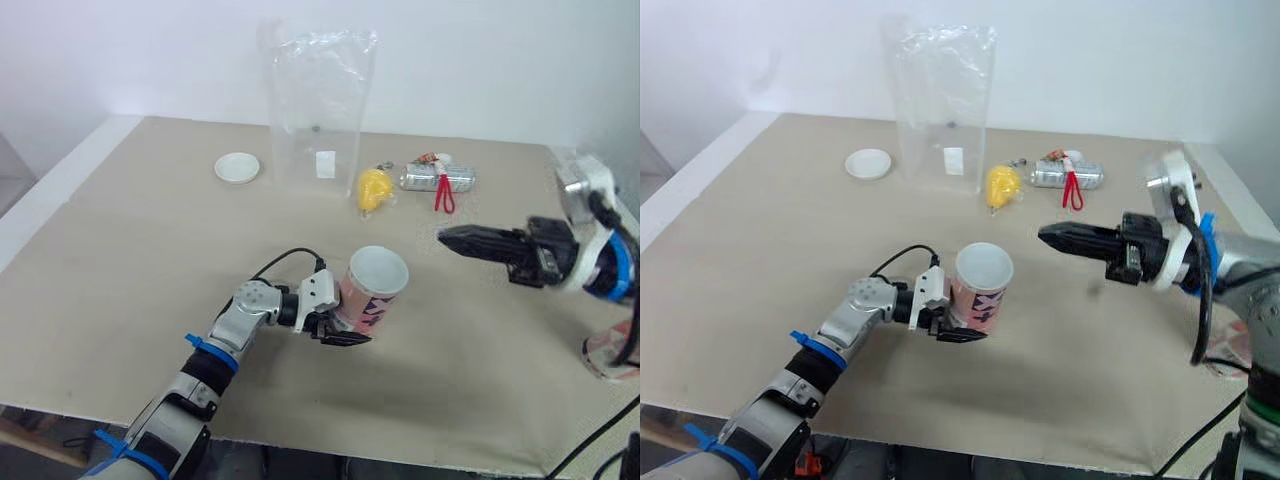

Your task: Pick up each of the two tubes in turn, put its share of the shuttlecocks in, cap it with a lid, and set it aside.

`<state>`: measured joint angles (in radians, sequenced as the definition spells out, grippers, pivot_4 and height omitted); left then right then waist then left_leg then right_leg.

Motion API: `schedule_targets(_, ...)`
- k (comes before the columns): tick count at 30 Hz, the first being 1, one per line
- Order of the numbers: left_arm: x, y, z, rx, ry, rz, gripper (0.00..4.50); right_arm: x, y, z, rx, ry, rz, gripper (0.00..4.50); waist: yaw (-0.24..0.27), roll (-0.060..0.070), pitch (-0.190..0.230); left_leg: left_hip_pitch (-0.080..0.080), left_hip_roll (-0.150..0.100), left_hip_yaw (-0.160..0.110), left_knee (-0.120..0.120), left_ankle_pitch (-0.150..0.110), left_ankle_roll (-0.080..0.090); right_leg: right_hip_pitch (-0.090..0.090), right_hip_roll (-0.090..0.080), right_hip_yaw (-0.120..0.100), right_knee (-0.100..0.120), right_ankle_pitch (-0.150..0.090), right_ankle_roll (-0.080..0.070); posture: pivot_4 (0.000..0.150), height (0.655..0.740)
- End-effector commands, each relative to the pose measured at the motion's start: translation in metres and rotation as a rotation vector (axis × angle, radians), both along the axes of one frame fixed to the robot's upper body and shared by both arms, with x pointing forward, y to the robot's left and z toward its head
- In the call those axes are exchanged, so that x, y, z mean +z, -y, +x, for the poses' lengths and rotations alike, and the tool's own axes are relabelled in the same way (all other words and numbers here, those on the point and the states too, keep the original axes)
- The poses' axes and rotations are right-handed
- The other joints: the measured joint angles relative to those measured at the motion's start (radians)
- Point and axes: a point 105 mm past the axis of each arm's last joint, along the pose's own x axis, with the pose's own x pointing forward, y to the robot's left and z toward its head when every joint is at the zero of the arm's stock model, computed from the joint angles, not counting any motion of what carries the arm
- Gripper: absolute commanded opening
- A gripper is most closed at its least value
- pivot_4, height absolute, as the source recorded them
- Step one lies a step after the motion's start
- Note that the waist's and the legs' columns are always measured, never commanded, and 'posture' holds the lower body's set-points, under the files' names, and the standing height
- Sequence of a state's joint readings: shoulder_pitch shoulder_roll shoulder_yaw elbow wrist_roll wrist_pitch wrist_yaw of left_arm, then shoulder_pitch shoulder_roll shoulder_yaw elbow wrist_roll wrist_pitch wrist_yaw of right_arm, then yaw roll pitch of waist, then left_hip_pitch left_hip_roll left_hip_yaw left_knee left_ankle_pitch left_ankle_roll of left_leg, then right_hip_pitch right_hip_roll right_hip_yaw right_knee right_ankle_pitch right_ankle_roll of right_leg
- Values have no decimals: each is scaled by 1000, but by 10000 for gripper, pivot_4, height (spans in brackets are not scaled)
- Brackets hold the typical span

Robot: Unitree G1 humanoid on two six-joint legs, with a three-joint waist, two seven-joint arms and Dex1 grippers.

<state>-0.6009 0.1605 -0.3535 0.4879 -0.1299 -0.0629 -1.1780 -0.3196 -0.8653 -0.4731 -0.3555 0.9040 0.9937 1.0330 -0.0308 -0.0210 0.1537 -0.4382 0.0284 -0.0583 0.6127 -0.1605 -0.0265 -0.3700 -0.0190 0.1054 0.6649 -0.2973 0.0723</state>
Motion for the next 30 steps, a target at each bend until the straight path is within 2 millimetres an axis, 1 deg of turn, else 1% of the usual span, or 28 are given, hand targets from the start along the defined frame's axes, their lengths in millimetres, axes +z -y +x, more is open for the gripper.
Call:
schedule_targets(1,-19,-12,2,55,-72,48,33705,-19,0,-8,-79,36,-42,301,-2,2,0,0,0,1,0,0,0,0,0,1,0,0,0,1500,7400)
schedule_targets(3,-19,-13,3,59,-77,37,33705,-41,-5,-12,-82,17,-91,301,-6,5,0,1,-1,2,0,0,0,0,0,3,0,0,1,1500,7400)
schedule_targets(5,-17,-16,5,71,-85,12,40795,-66,-12,-14,-99,3,-119,6494,-9,4,0,1,0,2,0,0,0,0,0,4,0,1,2,1500,7400)
schedule_targets(6,-16,-17,5,72,-87,6,43303,-78,-16,-14,-104,-4,-123,8804,-11,4,0,1,0,2,0,0,0,0,1,3,0,1,2,1500,7400)
schedule_targets(7,-16,-18,5,73,-88,3,45000,-85,-18,-15,-106,-6,-125,13249,-12,4,0,2,0,1,0,0,0,0,1,3,0,1,2,1500,7400)
schedule_targets(8,-16,-20,6,71,-81,5,45000,-92,-20,-16,-98,-7,-134,17223,-14,5,0,2,0,1,0,0,0,0,1,3,0,1,1,1500,7400)
schedule_targets(9,-16,-21,6,70,-77,6,45000,-98,-22,-17,-91,-3,-145,22790,-15,7,0,2,0,2,0,0,0,-1,1,3,0,1,1,1500,7400)
schedule_targets(10,-16,-21,6,69,-75,6,45000,-102,-23,-17,-87,3,-152,25737,-17,7,0,2,0,3,0,1,0,-1,1,5,0,1,1,1500,7400)
schedule_targets(11,-15,-23,6,70,-70,3,45000,-105,-25,-16,-85,3,-134,31611,-17,7,0,2,0,3,0,1,0,-1,1,5,0,1,1,1500,7400)
schedule_targets(12,-14,-23,7,71,-67,1,45000,-107,-26,-15,-86,4,-119,34998,-17,6,1,2,0,3,0,1,0,-1,1,5,0,1,1,1500,7400)
schedule_targets(13,-13,-24,7,72,-63,0,45000,-110,-27,-14,-86,5,-120,42060,-17,6,1,2,0,3,0,1,0,-1,1,5,0,1,1,1500,7400)
schedule_targets(15,-11,-28,8,72,-55,2,45000,-120,-29,-15,-52,9,-150,44106,-17,6,1,2,0,2,0,1,0,-1,1,5,0,1,1,1500,7400)
schedule_targets(19,-6,-36,7,69,-27,6,45000,-125,-34,-11,-28,22,-146,44106,-17,6,1,2,0,3,-1,1,0,-1,2,5,0,1,0,1500,7400)
schedule_targets(23,-1,-46,7,68,4,19,45000,-136,-37,-7,-6,28,-166,44106,-17,5,1,2,1,2,-3,1,0,-2,2,5,0,0,0,1500,7400)
schedule_targets(27,1,-58,2,63,23,36,45000,-141,-44,0,22,62,-172,44106,-17,5,2,2,1,2,-4,1,0,-2,3,5,0,0,0,1500,7400)
schedule_targets(30,7,-64,-3,70,37,27,45000,-144,-52,5,54,95,-180,44106,-16,7,4,3,1,2,-5,1,0,-2,3,5,0,0,-1,1500,7400)
